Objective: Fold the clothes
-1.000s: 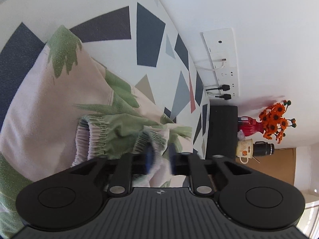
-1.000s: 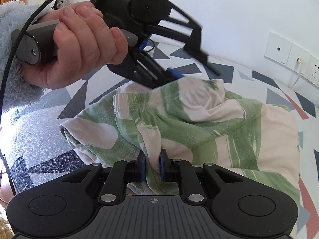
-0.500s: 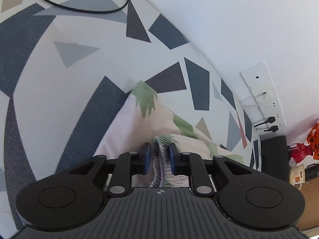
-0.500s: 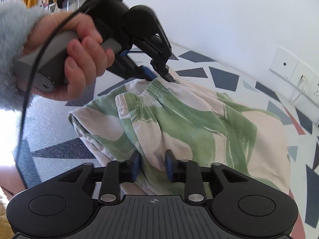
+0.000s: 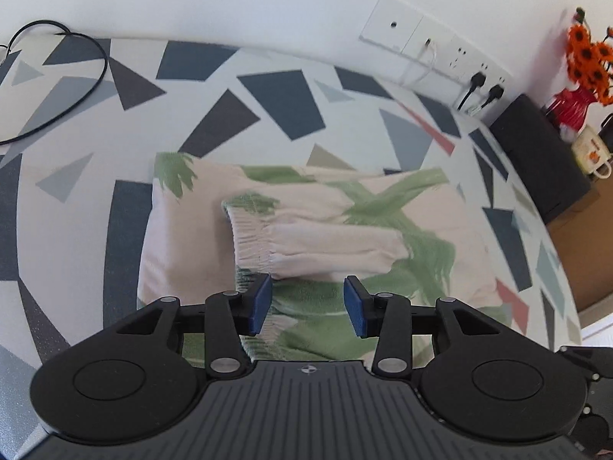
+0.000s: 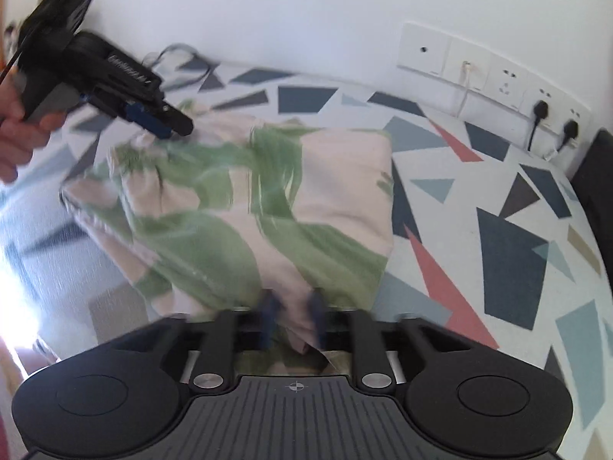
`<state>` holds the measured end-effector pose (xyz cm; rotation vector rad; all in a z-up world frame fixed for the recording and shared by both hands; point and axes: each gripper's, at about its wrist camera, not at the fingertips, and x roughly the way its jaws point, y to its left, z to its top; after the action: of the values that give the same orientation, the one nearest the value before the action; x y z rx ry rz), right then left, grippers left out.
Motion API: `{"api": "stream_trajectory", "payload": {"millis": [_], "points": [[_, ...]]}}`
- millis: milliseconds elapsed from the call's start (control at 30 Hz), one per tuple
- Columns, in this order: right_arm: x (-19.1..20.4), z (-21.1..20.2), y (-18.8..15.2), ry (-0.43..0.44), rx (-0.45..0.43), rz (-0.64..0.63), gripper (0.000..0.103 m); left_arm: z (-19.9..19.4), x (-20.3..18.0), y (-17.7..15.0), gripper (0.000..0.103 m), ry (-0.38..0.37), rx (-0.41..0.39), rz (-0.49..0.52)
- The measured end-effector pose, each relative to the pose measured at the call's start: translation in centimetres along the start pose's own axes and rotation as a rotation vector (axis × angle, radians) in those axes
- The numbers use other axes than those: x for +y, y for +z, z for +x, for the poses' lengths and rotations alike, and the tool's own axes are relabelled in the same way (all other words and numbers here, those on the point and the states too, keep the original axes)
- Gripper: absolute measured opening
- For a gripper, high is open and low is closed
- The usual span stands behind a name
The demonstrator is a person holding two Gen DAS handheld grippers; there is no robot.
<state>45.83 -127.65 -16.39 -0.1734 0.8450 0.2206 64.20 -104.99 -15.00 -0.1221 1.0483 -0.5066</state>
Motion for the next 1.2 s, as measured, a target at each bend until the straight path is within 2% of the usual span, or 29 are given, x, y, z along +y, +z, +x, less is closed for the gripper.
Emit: {"api": "stream_trajectory", "payload": {"millis": [100, 333, 433, 467, 500, 567, 667, 733, 767, 800, 833, 900, 1000, 1133, 1200], "points": [[-0.3, -1.6, -0.1, 0.047, -0.002, 0.013, 0.003, 0.4, 0.4, -0.2, 0.040, 0.006, 0.002, -0.009], [0.3, -1.7, -2.5, 0.096, 0.103, 0.023, 0.000, 0.4, 1.0, 0.1, 0.039, -0.001, 0.023, 0.020], [-0.8, -3.3, -2.5, 0.105, 0.050, 0.127, 0.002, -0.2, 1.3, 0.1, 0.039, 0.004, 0.033, 0.008], [-1.5, -4.0, -2.5, 0.081, 0.010, 0.171, 0.009, -0.6, 1.3, 0.1, 0.039, 0.012, 0.036, 0.005], [-2.2, -4.5, -2.5, 0.051, -0.023, 0.205, 0.021, -1.1, 1.3, 0.0, 0.040, 0.018, 0.032, 0.014], [-2.8, -4.5, -2.8, -0.019, -0.037, 0.203, 0.034, -2.3, 1.1, -0.4, 0.042, 0.018, 0.027, 0.035], [-2.2, -2.8, -3.0, -0.020, 0.032, 0.118, 0.034, -3.7, 0.5, -1.2, 0.047, 0.016, 0.041, 0.059], [-1.7, -1.8, -3.2, -0.013, 0.068, 0.092, 0.034, -4.0, 0.0, -1.9, 0.050, 0.023, 0.058, 0.075], [-1.5, -1.5, -3.2, -0.010, 0.074, 0.095, 0.022, -3.8, -0.1, -2.3, 0.050, 0.041, 0.065, 0.082], [-1.4, -1.6, -3.2, -0.016, 0.070, 0.100, 0.004, -3.4, -0.1, -2.6, 0.050, 0.070, 0.075, 0.087], [-1.3, -1.7, -3.1, -0.039, 0.069, 0.083, 0.002, -2.9, 0.1, -2.9, 0.050, 0.098, 0.086, 0.089], [-0.4, -2.6, -3.1, -0.117, 0.050, -0.056, 0.001, -2.3, 0.8, -3.4, 0.050, 0.123, 0.106, 0.064], [0.5, -3.9, -3.1, -0.199, 0.047, -0.222, 0.001, -2.2, 1.9, -3.9, 0.050, 0.095, 0.112, 0.031], [1.3, -3.5, -4.3, -0.149, 0.121, -0.283, 0.001, -2.3, 1.7, -4.5, 0.050, 0.096, 0.110, 0.057], [1.5, -3.3, -4.7, -0.109, 0.151, -0.263, 0.003, -2.5, 1.6, -4.6, 0.051, 0.093, 0.121, 0.059]]}}
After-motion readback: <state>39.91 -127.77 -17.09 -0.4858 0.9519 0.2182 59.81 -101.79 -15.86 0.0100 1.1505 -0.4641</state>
